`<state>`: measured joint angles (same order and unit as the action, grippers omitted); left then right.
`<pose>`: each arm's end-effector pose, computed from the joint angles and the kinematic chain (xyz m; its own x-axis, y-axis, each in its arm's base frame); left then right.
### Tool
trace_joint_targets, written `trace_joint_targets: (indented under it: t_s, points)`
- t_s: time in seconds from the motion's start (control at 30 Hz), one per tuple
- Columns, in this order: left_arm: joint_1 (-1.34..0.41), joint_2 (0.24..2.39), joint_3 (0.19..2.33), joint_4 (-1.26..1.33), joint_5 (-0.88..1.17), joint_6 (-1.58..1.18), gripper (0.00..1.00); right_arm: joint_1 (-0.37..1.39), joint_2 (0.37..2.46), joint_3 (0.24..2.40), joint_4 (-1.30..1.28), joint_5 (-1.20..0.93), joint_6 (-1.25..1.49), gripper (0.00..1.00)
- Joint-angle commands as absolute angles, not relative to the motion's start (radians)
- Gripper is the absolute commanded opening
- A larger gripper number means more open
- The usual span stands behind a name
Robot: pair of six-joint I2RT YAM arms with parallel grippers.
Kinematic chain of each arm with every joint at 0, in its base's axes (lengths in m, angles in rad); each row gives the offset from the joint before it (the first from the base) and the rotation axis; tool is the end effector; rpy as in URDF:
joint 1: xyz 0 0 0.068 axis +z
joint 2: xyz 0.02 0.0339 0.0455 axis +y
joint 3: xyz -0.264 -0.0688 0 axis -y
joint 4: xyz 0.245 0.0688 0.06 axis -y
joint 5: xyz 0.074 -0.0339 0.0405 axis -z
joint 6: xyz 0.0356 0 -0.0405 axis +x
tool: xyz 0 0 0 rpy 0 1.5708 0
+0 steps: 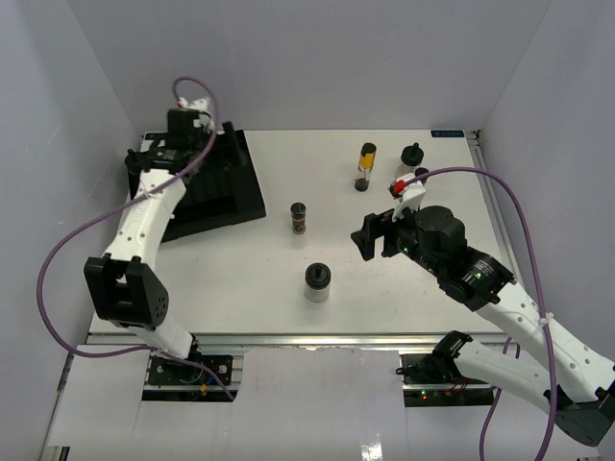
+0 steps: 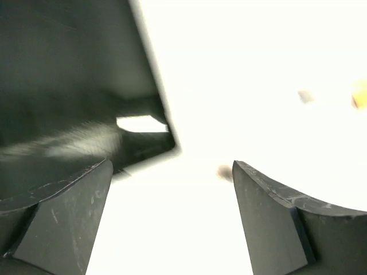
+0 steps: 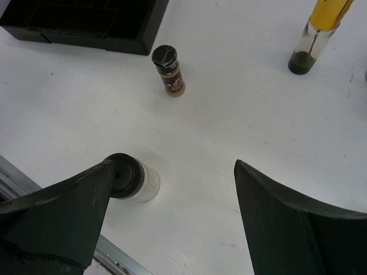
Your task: Organize the condiment bottles
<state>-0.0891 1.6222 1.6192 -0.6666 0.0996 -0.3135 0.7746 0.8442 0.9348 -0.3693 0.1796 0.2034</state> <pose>0.3628 -0.0360 0.3685 -0.6393 -0.2510 -0.7268 -0.0326 0.9532 -0.3005 0.1388 0.1270 0.3628 -0.3068 -0.0221 -0.9515 -0.5141 0.8452 0.1461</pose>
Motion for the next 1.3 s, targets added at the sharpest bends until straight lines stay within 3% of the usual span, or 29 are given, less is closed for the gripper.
trace_joint_targets:
  t_s: [0.0, 0.4, 0.8, 1.27]
  points:
    - [-0.263, 1.446, 1.421, -0.645, 0.219, -0.269, 0.96, 0.776, 0.826, 0.917, -0.388, 0.182, 0.219, 0.9]
    - [-0.634, 1.185, 1.163, -0.549, 0.236, -0.229, 0.97, 0.775, 0.782, 0.916, -0.425, 0.255, 0.202, 0.9]
    - [-0.884, 1.343, 1.147, -0.559, 0.019, -0.241, 0.96, 0.775, 0.782, 0.938, -0.455, 0.293, 0.184, 0.9]
    - [-0.989, 1.484, 1.119, -0.534, -0.068, -0.286, 0.94, 0.776, 0.767, 0.946, -0.463, 0.317, 0.164, 0.9]
